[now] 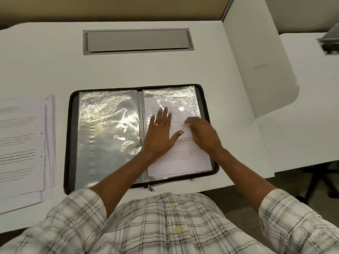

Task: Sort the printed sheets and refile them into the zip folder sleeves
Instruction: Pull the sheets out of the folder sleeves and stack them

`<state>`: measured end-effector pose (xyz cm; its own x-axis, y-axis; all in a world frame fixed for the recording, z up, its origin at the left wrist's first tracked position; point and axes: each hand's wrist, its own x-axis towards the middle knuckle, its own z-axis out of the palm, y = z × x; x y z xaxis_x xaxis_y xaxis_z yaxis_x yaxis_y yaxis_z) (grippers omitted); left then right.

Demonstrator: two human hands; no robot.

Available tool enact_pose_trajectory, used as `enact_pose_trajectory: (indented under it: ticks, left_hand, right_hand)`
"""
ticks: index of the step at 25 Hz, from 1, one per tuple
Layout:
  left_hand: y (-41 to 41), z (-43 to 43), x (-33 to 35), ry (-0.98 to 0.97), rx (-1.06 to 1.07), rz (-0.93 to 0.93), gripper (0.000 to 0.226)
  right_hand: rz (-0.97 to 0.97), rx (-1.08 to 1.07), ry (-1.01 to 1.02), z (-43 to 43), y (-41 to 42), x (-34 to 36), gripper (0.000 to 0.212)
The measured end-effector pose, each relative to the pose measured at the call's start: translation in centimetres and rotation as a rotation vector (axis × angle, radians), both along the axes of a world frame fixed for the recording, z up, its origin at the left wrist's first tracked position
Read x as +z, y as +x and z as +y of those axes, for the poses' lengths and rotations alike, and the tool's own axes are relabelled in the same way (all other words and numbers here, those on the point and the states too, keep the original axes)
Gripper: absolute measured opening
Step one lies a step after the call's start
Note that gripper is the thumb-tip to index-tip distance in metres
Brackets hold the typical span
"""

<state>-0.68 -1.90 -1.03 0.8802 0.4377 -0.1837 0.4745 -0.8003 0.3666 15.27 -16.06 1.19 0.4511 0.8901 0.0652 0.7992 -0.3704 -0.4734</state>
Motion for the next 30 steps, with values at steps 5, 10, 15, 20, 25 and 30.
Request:
enact_pose_trajectory:
  ticks: [5,10,15,20,25,30]
  left_hand:
    - [-2.0,-5.7,-1.4,0.182,0.022,0.044,0.092]
    - [-1.2,-5.8,-1.2,0.183,0.066,0.036,0.097]
    - [-1.2,-5.9,-1.4,0.211,0.091,0.023,0.096]
    - [-1.2,-6.0,-1.4,0.208,0.107,0.000,0.096]
    - [-1.2,-6.1,-1.3,0.204,0.112,-0.043,0.095]
    - [-1.3,-6.0,-1.3,0.211,0.117,-0.069,0.094]
  right_hand:
    - [0.098,0.064,-0.040,10.3,8.0,3.0,0.034]
    - [-0.102,0.501,-0.427,18.2,10.2,3.2,0.031]
    - [-0.070,0.581,-0.408,20.5,11.1,3.7,0.031]
    - [0.238,0.584,-0.499,21.6,10.9,4.5,0.016]
    - [0.539,0.418,-0.636,22.6,11.8,4.3,0.023]
    - [0.275,0.552,-0.811,24.3,11.4,4.7,0.032]
